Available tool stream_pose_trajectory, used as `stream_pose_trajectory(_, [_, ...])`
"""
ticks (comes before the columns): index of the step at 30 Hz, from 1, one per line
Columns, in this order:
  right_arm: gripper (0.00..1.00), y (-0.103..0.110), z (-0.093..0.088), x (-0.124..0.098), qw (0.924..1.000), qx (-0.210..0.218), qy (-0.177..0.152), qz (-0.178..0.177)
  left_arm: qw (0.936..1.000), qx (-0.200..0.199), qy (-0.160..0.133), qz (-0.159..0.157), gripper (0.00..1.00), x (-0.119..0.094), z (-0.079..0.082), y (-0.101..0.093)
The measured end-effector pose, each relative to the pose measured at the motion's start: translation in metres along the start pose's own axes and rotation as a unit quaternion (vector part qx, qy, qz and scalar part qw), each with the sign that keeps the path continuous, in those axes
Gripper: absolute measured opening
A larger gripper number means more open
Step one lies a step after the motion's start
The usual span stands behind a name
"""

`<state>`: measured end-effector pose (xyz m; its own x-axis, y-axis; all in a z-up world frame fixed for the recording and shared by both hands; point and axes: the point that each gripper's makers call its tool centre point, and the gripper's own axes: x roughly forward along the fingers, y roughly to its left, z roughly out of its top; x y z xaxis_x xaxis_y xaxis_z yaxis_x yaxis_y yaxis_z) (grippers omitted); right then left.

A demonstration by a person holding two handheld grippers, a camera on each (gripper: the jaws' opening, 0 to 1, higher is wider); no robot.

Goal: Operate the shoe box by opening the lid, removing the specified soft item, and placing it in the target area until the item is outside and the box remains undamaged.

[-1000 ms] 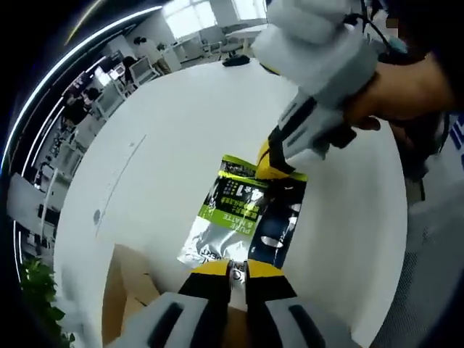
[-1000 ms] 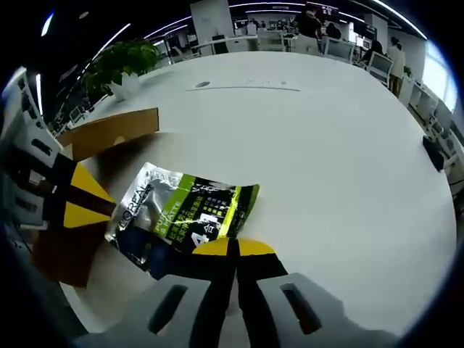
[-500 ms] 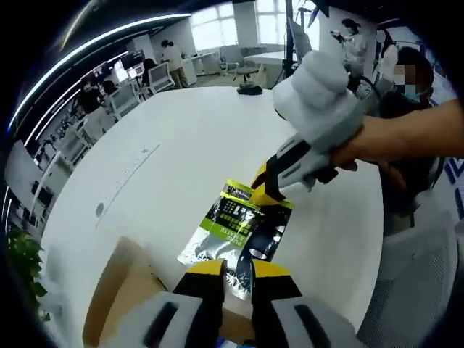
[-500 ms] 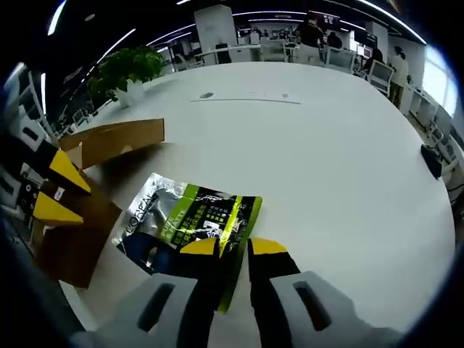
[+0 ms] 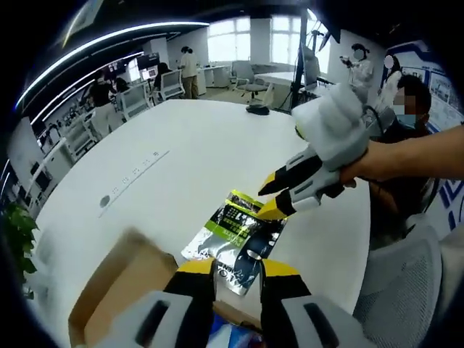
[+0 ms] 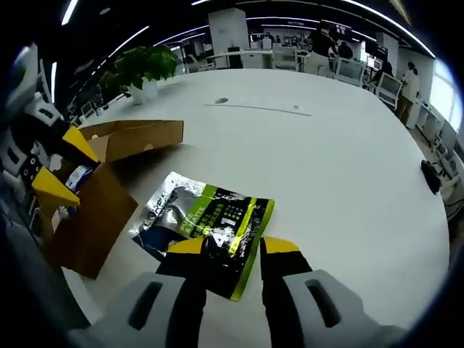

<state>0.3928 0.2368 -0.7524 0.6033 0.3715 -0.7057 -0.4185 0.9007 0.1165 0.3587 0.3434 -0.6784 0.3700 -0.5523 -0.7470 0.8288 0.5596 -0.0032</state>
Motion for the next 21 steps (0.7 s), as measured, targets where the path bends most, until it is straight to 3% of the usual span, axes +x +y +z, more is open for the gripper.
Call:
stream_pose_trajectory(15, [0.38,0.025,0.023,-0.029,0.9996,-0.010,-0.021,0.018,0.9972,-0.051,-0.053,0.017,0.37,-0.044,-0.014,0.014])
stream_pose_trajectory(21, [0.42,0.036,0.031,-0.040,0.9992,-0.019,-0.024,0.024,0.9966,-0.044,-0.068,0.015,0.45,-0.061,-0.020,0.012])
